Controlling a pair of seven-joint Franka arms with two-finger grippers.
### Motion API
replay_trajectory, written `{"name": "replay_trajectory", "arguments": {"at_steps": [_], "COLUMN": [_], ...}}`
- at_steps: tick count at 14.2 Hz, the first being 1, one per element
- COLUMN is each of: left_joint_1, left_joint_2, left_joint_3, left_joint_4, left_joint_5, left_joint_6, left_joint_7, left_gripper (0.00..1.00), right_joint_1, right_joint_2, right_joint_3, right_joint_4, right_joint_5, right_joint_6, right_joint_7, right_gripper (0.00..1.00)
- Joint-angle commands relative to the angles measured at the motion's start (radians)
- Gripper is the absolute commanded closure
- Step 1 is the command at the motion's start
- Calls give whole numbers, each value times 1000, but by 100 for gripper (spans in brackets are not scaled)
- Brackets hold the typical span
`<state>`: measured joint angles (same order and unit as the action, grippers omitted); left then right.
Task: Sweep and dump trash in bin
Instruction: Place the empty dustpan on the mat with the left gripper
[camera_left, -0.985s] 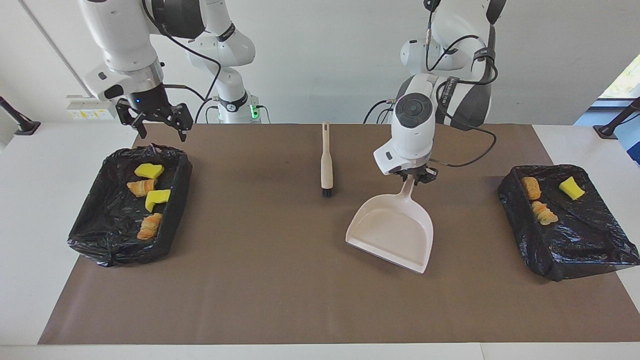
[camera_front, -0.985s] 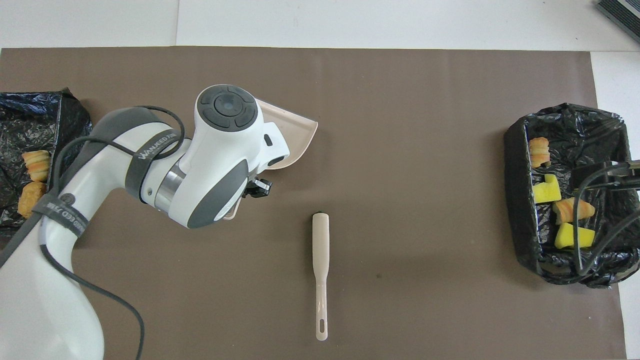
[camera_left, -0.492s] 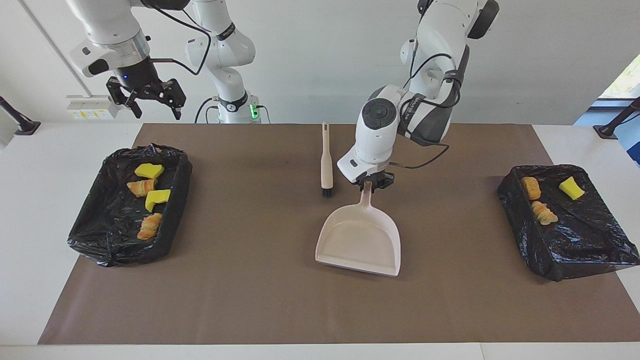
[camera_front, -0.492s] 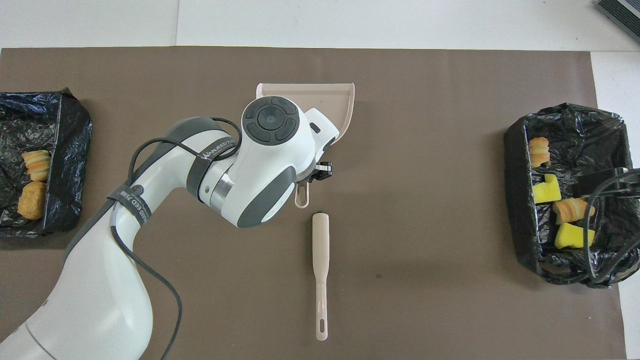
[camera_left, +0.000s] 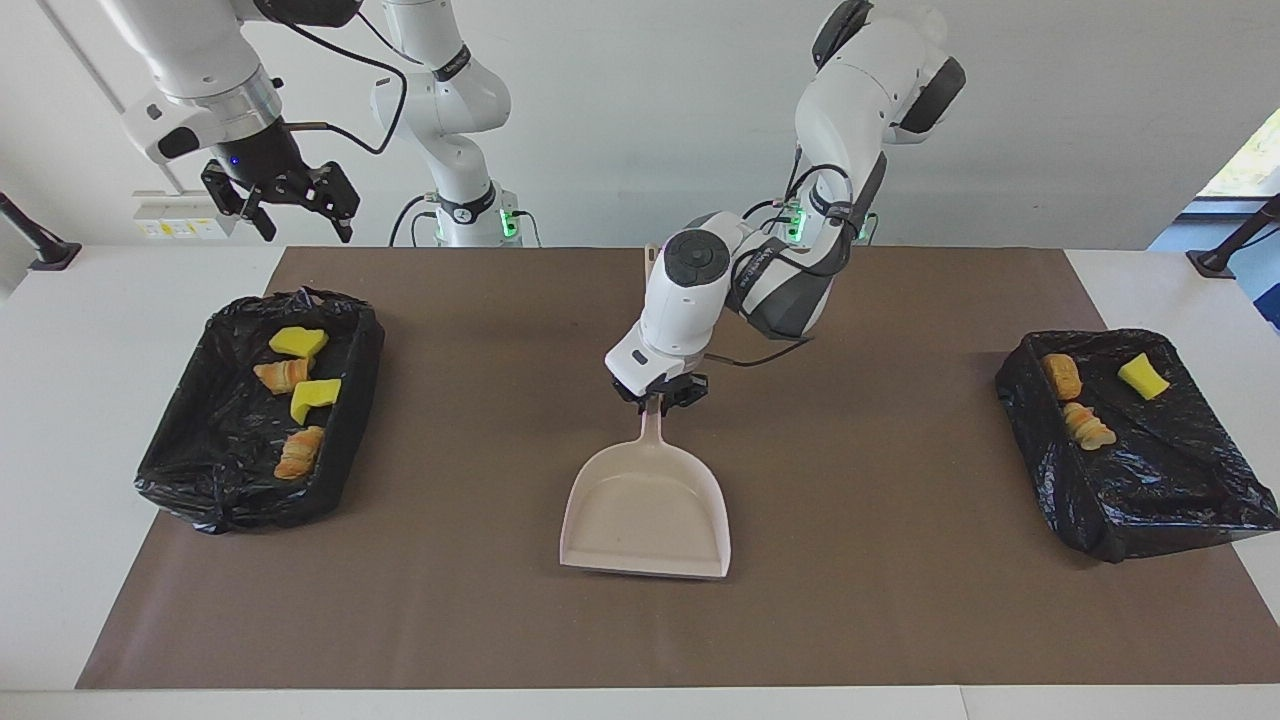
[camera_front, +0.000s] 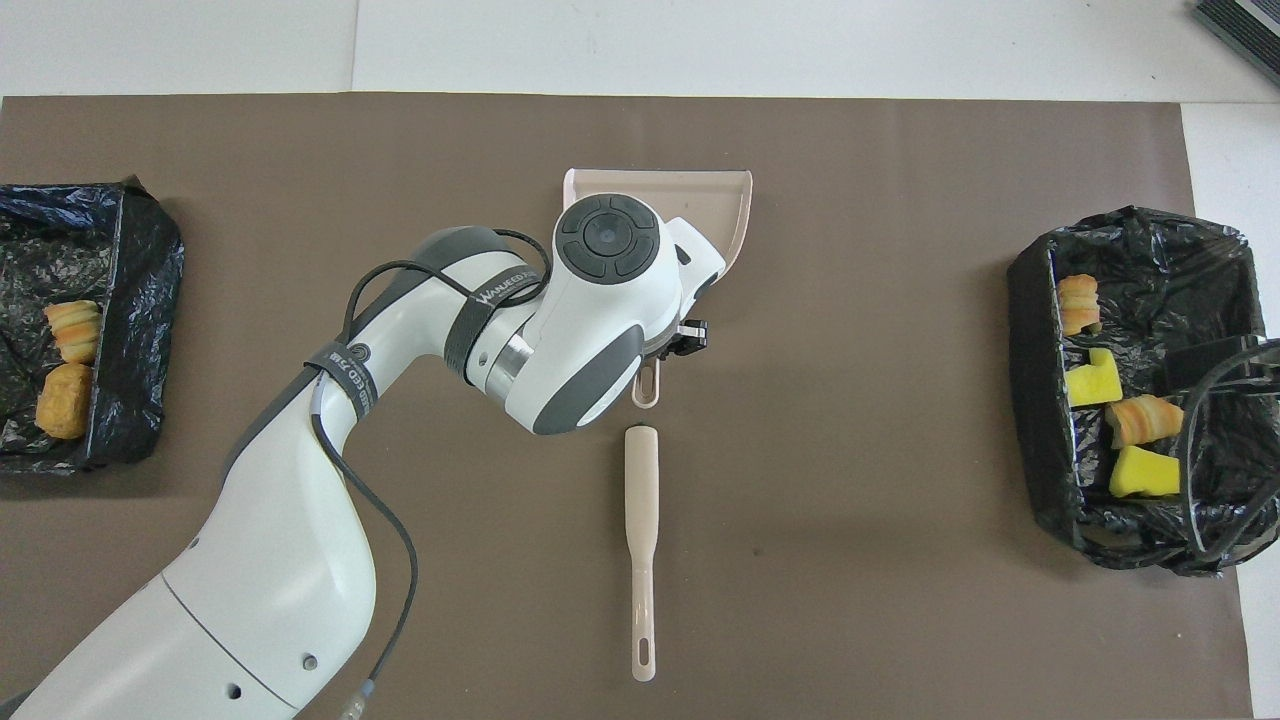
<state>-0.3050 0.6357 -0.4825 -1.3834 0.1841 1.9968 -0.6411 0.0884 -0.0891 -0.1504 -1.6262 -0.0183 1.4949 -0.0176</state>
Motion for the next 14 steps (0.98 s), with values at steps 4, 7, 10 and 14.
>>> {"name": "replay_trajectory", "arguments": {"at_steps": [4, 7, 10, 14], "left_joint_1": [-5, 4, 64, 76], "left_joint_2": [-2, -66, -235, -434], "left_joint_3": [2, 2, 18, 148], "left_joint_4": [4, -35, -211, -382], "left_joint_5": [28, 21, 17, 11], "left_joint_6": [-15, -24, -36, -116], "left_joint_7": [-2, 5, 17, 23], "left_gripper": [35, 11, 0, 0], "right_joint_1": [-6, -7, -6, -6], "right_joint_2": [-1, -3, -3, -3], "right_joint_3": [-3, -4, -4, -4], "right_joint_4": [-11, -11, -12, -12], "right_joint_5": [20, 20, 20, 18], "right_joint_6": [13, 11, 11, 13], "right_joint_7": [-48, -79, -111, -108], "right_gripper": [0, 0, 0, 0]}}
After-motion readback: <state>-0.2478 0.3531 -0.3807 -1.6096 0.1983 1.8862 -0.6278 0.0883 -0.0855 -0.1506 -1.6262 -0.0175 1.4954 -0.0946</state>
